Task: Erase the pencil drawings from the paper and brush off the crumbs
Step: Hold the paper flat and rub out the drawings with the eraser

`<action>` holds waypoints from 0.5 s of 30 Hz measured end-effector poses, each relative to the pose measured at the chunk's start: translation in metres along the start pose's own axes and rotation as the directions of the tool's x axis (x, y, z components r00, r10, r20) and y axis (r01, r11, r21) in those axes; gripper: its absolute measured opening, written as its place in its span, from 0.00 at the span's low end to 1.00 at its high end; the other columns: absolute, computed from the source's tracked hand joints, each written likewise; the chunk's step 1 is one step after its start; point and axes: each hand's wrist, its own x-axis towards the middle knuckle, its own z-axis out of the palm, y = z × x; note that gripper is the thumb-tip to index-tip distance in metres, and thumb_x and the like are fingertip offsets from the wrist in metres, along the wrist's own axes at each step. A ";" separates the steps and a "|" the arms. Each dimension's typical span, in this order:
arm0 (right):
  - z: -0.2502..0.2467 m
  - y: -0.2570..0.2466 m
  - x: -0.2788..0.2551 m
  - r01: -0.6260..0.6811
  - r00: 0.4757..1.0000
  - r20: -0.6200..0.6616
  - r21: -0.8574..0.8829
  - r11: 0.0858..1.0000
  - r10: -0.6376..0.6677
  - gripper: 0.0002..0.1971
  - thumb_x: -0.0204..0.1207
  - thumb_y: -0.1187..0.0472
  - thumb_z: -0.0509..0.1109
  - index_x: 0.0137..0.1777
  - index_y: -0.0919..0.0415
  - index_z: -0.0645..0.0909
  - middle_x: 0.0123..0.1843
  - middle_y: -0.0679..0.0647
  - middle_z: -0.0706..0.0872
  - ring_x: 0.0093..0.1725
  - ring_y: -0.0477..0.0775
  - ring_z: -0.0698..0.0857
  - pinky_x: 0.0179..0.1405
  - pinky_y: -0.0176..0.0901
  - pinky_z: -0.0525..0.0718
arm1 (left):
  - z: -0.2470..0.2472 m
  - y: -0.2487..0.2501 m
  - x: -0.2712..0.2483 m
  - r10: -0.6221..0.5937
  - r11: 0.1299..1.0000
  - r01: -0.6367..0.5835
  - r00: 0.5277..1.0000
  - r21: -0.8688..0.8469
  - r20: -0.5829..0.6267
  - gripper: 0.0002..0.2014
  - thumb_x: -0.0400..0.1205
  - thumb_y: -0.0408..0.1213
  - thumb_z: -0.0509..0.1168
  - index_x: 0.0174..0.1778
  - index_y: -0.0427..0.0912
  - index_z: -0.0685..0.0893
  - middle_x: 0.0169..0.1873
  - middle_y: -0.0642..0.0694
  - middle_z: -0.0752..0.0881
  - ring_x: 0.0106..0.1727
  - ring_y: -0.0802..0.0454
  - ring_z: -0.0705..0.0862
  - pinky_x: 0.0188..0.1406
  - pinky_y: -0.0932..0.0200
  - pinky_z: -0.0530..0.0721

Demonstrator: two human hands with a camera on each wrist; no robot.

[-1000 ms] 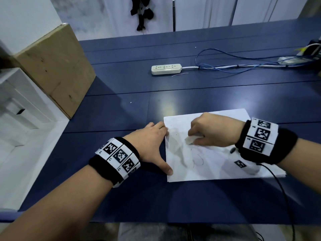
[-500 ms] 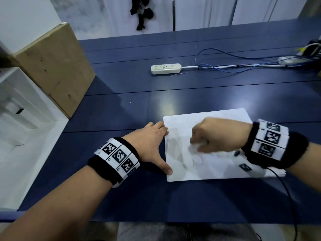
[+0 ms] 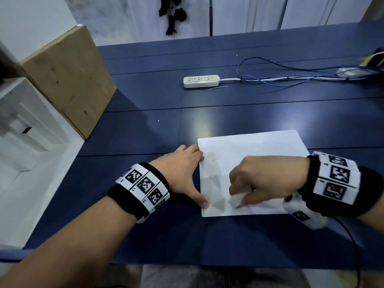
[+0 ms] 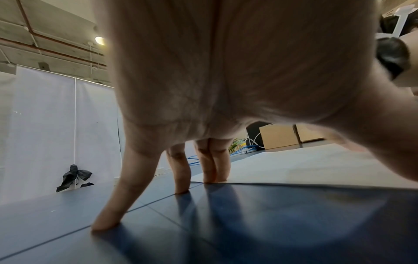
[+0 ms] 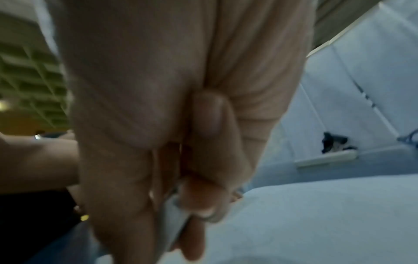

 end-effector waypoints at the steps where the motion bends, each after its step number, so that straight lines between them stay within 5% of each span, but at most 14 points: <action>1: 0.002 -0.004 -0.002 0.010 0.998 0.055 0.025 1.000 -0.011 0.12 0.78 0.47 0.69 0.49 0.56 0.86 0.44 0.50 0.83 0.40 0.47 0.77 0.41 0.38 0.75 | 0.000 0.000 0.000 0.002 1.000 -0.002 1.000 0.001 0.002 0.63 0.46 0.80 0.72 0.75 0.46 0.69 0.58 0.61 0.68 0.57 0.55 0.68 0.59 0.47 0.83; 4: -0.001 0.010 0.007 -0.069 0.997 -0.035 -0.041 0.997 0.067 0.11 0.76 0.48 0.69 0.47 0.56 0.86 0.42 0.50 0.86 0.40 0.49 0.79 0.42 0.39 0.77 | -0.001 0.001 0.001 0.007 1.000 -0.007 1.000 0.004 0.010 0.64 0.47 0.80 0.72 0.75 0.46 0.69 0.59 0.61 0.67 0.58 0.55 0.67 0.60 0.47 0.83; 7: -0.008 0.036 0.014 -0.257 0.952 -0.201 -0.118 0.959 0.230 0.12 0.75 0.50 0.65 0.39 0.58 0.82 0.37 0.54 0.85 0.40 0.58 0.81 0.42 0.54 0.82 | -0.002 0.001 0.000 0.009 1.000 -0.009 1.000 0.008 0.005 0.64 0.46 0.80 0.72 0.75 0.46 0.69 0.57 0.62 0.67 0.57 0.55 0.67 0.60 0.47 0.83; 9: -0.003 0.038 0.012 -0.257 0.947 -0.235 -0.131 0.958 0.222 0.13 0.76 0.50 0.65 0.38 0.58 0.80 0.38 0.54 0.84 0.40 0.58 0.81 0.42 0.54 0.82 | -0.002 0.001 -0.001 0.009 1.000 -0.010 1.000 0.010 0.004 0.63 0.47 0.80 0.72 0.75 0.46 0.69 0.57 0.62 0.66 0.57 0.55 0.67 0.60 0.48 0.83; 12: 0.001 0.012 0.000 -0.056 0.995 -0.091 -0.056 0.997 0.050 0.11 0.77 0.49 0.68 0.44 0.57 0.84 0.42 0.50 0.83 0.39 0.49 0.79 0.43 0.43 0.78 | -0.002 0.001 -0.001 0.007 1.000 -0.007 1.000 0.004 0.003 0.63 0.47 0.79 0.73 0.75 0.45 0.69 0.57 0.62 0.66 0.58 0.55 0.67 0.61 0.49 0.82; 15: 0.002 0.008 -0.002 -0.040 0.999 0.031 -0.012 0.999 0.040 0.12 0.77 0.47 0.70 0.50 0.55 0.86 0.44 0.50 0.85 0.41 0.47 0.79 0.44 0.41 0.78 | -0.002 0.002 0.000 0.009 1.000 -0.009 1.000 0.009 0.007 0.63 0.47 0.79 0.73 0.75 0.46 0.69 0.56 0.62 0.65 0.58 0.56 0.67 0.60 0.49 0.82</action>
